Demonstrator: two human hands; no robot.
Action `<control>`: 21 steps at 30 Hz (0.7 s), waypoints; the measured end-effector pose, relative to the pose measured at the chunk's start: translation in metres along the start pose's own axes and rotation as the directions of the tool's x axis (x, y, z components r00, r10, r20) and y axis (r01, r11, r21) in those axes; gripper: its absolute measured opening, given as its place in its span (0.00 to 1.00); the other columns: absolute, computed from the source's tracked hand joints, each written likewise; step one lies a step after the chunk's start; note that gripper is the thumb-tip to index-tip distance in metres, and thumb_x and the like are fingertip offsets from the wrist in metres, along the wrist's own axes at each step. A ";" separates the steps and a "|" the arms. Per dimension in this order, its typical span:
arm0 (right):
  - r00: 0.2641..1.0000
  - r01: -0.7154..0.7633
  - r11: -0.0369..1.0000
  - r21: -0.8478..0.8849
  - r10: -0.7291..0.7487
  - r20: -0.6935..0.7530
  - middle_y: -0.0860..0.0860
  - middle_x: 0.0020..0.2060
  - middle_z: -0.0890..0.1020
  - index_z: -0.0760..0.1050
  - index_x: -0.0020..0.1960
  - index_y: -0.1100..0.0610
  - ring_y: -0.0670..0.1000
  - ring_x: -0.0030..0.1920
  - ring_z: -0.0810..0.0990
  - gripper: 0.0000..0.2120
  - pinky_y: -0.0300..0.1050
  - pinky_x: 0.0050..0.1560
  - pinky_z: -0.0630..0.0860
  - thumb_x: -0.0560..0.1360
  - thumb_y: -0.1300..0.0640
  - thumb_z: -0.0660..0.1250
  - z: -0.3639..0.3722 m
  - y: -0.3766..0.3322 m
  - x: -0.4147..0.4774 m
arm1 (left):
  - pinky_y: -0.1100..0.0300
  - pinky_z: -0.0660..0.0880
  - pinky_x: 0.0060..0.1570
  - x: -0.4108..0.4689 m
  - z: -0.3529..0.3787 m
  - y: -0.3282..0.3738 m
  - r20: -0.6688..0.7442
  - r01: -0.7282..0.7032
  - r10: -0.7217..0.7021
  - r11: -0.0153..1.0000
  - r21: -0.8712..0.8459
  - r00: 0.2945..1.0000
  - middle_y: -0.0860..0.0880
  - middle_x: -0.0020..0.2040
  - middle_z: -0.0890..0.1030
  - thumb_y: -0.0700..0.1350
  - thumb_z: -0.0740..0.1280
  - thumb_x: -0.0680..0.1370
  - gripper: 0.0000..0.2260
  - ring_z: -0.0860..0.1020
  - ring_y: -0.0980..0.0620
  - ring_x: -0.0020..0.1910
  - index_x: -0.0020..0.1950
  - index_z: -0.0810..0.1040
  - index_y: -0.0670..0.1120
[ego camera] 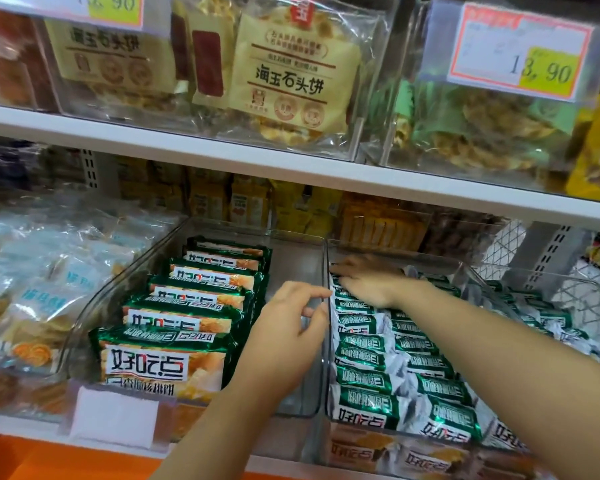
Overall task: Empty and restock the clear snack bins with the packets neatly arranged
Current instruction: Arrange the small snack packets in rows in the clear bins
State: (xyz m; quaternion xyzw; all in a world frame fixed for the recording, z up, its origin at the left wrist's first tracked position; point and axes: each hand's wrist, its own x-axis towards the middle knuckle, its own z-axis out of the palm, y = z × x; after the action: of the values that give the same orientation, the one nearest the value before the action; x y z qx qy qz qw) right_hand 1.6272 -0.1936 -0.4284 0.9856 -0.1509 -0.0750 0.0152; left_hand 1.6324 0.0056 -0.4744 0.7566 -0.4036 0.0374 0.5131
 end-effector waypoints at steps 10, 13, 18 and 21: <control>0.999 -0.042 0.999 0.016 0.042 -0.005 0.47 0.78 0.45 0.45 0.78 0.48 0.51 0.77 0.44 0.25 0.53 0.74 0.41 0.83 0.46 0.43 -0.001 0.001 -0.018 | 0.79 0.65 0.46 0.000 0.002 0.000 0.005 -0.001 0.001 1.000 0.030 1.000 0.59 0.57 0.72 0.48 0.58 0.81 0.11 0.70 0.70 0.53 0.61 0.76 0.53; 0.998 -0.016 1.000 -0.024 0.017 0.058 0.47 0.78 0.49 0.50 0.78 0.49 0.50 0.77 0.46 0.24 0.55 0.75 0.40 0.83 0.47 0.42 0.002 0.001 -0.014 | 0.80 0.65 0.46 0.000 0.003 0.002 0.000 0.004 -0.004 0.999 0.045 1.000 0.59 0.57 0.72 0.48 0.58 0.81 0.12 0.70 0.70 0.53 0.61 0.76 0.53; 0.999 -0.030 0.998 0.062 0.033 -0.034 0.47 0.78 0.48 0.47 0.78 0.48 0.51 0.77 0.46 0.25 0.57 0.76 0.42 0.83 0.45 0.42 -0.006 0.011 -0.023 | 0.76 0.66 0.47 -0.002 0.000 0.001 0.018 -0.002 0.001 0.997 0.072 1.000 0.59 0.58 0.71 0.48 0.57 0.82 0.12 0.71 0.66 0.50 0.61 0.76 0.53; 0.992 -0.050 0.987 0.152 0.067 -0.110 0.48 0.78 0.50 0.48 0.78 0.50 0.50 0.77 0.49 0.25 0.50 0.76 0.47 0.83 0.45 0.43 -0.011 0.026 -0.065 | 0.68 0.68 0.50 -0.001 -0.005 0.005 0.013 -0.015 0.013 0.993 0.119 1.000 0.58 0.59 0.72 0.47 0.59 0.81 0.11 0.71 0.64 0.50 0.61 0.76 0.53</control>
State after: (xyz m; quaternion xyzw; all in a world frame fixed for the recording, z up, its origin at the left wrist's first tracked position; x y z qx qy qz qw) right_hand 1.5602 -0.1992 -0.4066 0.9818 -0.1838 -0.0062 -0.0477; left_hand 1.6299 0.0095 -0.4686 0.7833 -0.4089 0.0605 0.4643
